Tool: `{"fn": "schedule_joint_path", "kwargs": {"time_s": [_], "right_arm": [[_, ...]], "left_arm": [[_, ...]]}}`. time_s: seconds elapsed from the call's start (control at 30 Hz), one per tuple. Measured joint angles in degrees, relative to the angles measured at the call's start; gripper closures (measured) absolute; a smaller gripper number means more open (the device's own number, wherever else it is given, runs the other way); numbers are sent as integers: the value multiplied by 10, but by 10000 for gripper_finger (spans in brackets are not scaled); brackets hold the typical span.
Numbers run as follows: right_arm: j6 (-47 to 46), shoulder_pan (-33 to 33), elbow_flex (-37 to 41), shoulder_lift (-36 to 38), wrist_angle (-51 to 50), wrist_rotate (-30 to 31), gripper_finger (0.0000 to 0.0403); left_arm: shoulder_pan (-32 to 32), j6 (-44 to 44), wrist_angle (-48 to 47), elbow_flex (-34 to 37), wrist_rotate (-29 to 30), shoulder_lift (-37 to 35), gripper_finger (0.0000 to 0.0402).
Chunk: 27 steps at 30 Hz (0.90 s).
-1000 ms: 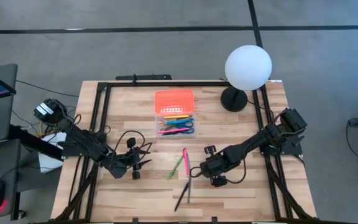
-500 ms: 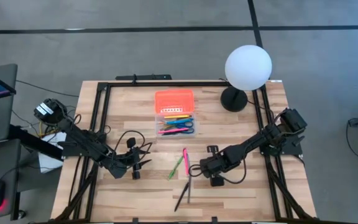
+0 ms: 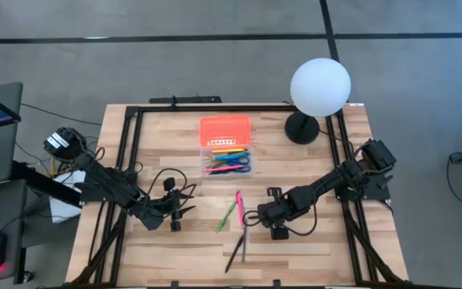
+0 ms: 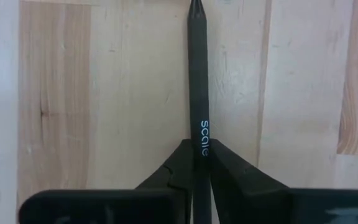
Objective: Pick & place school supplies into a supply box
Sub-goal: Put the black pen into the supply box
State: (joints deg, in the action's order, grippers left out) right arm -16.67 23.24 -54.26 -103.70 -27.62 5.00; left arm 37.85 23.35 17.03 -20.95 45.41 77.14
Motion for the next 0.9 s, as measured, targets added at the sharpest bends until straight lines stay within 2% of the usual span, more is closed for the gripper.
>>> {"fn": "schedule_joint_path", "kwargs": {"time_s": [0.2, 0.37, 0.67, 0.9], "right_arm": [[19, -1, -8, -1, -7, -4, 390], [42, 0, -44, -6, -49, 8, 391], [81, -13, -126, -7, -167, 86, 392], [142, -78, -187, -5, -146, 206, 387]], "left_arm": [[0, 0, 0, 0, 0, 0, 253], [0, 0, 0, 0, 0, 0, 253], [0, 0, -7, 0, -6, 0, 253], [0, -1, -9, 0, -5, 0, 253]]}}
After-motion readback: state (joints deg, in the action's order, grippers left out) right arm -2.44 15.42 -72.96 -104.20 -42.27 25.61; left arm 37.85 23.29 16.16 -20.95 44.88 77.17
